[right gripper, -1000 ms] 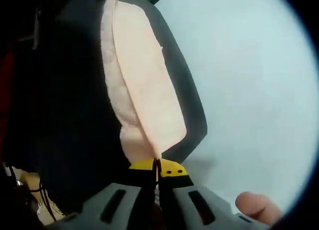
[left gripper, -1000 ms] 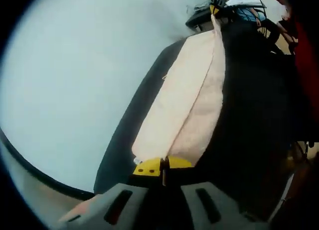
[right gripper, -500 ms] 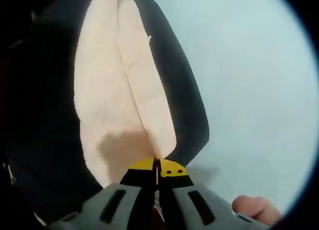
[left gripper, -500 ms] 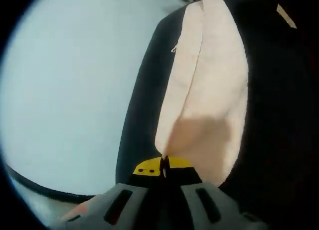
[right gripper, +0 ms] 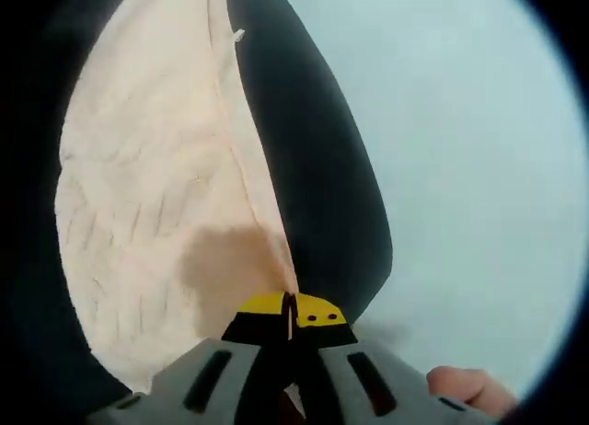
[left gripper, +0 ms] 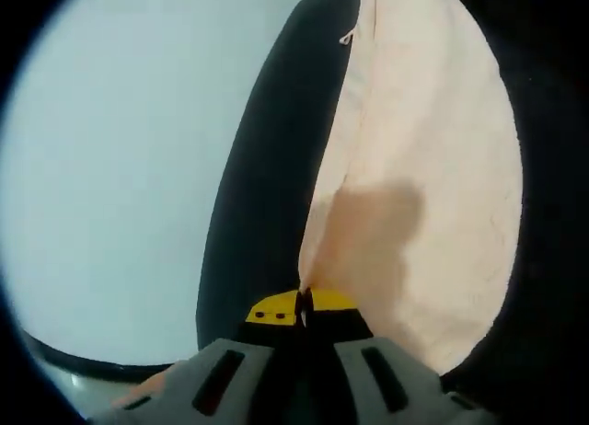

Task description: Fold the towel on the table until its edges align and the towel forms a compact rectangular stack.

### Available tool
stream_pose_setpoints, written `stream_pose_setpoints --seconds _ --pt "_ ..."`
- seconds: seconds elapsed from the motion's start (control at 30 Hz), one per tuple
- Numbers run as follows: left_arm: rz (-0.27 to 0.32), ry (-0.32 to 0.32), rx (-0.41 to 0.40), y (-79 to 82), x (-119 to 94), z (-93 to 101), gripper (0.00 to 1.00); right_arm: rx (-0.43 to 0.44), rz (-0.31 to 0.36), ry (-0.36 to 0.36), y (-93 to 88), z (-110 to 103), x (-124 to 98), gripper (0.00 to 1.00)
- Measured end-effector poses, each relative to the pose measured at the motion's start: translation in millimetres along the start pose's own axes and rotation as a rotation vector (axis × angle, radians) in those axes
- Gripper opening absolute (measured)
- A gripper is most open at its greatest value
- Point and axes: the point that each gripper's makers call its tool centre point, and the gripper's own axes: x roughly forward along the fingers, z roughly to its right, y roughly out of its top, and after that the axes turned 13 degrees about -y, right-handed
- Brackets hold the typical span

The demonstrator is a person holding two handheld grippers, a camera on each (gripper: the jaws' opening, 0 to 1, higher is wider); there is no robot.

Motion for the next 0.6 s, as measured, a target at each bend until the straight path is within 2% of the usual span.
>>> stream_pose_setpoints --seconds 0.1,0.17,0.33,0.43,0.6 --pt "0.018 0.012 -0.025 4.2 7 -13.0 0.00 0.009 -0.003 -0.004 1.1 3 12 0.00" --pt "0.033 0.012 -0.035 8.2 9 -14.4 0.00 0.018 -0.006 -0.006 3.0 3 17 0.00" --pt "0.057 0.022 -0.079 7.2 19 -33.2 0.00 0.034 -0.003 -0.029 7.6 13 24 0.00" --pt "0.053 0.033 -0.103 2.9 26 -40.5 0.00 0.061 0.005 -0.047 11.2 23 37 0.00" --pt "0.055 -0.025 -0.127 -0.3 50 -30.9 0.00 0.047 -0.043 -0.013 1.6 3 48 0.00"
